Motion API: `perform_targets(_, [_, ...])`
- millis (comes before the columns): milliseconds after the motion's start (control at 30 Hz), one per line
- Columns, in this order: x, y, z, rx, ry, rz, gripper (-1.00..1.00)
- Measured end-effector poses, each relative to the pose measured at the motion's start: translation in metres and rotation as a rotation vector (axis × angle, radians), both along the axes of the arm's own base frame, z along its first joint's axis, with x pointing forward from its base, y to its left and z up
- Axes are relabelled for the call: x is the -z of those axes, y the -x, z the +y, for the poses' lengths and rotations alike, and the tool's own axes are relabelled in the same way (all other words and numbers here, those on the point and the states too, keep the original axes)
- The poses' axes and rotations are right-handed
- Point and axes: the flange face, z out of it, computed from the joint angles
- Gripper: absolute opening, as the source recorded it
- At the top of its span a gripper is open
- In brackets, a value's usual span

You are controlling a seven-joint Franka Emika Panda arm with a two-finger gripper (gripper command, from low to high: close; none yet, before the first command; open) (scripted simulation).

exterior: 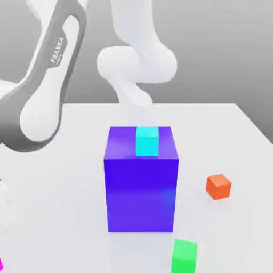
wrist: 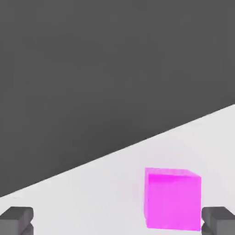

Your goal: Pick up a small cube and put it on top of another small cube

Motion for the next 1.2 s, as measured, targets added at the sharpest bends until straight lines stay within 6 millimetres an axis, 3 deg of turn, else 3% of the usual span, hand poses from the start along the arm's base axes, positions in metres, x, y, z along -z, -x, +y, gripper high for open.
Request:
perform_targets(133, [0.065, 0.005, -0.009, 0.008, 0.004, 0.021, 0.0])
perform_targets(167, [0.075, 0.006, -0.009, 0.009, 0.003, 0.022, -1.0])
perform_targets(367, [0.081, 0.006, -0.009, 0.009, 0.002, 0.022, -1.0])
perform_targets(433, [0.064, 0.006, -0.009, 0.008, 0.003, 0.023, -1.0])
perform_targets(533, [0.023, 0.004, -0.003, -0.008, 0.001, 0.022, -1.0])
perform_targets(700, [0.002, -0.024, 0.099, -0.319, 0.0, 0.025, -1.0])
perform_targets(867, [-0.012, -0.032, 0.212, -0.667, 0.002, 0.025, -1.0])
perform_targets(1100, [-0.029, -0.002, 0.362, -1.164, 0.01, 0.021, -1.0])
perform_targets(1167, [-0.034, 0.015, 0.401, -1.307, 0.014, 0.019, -1.0])
perform_targets(1200, [-0.028, 0.019, 0.412, -1.346, 0.015, 0.018, -1.0])
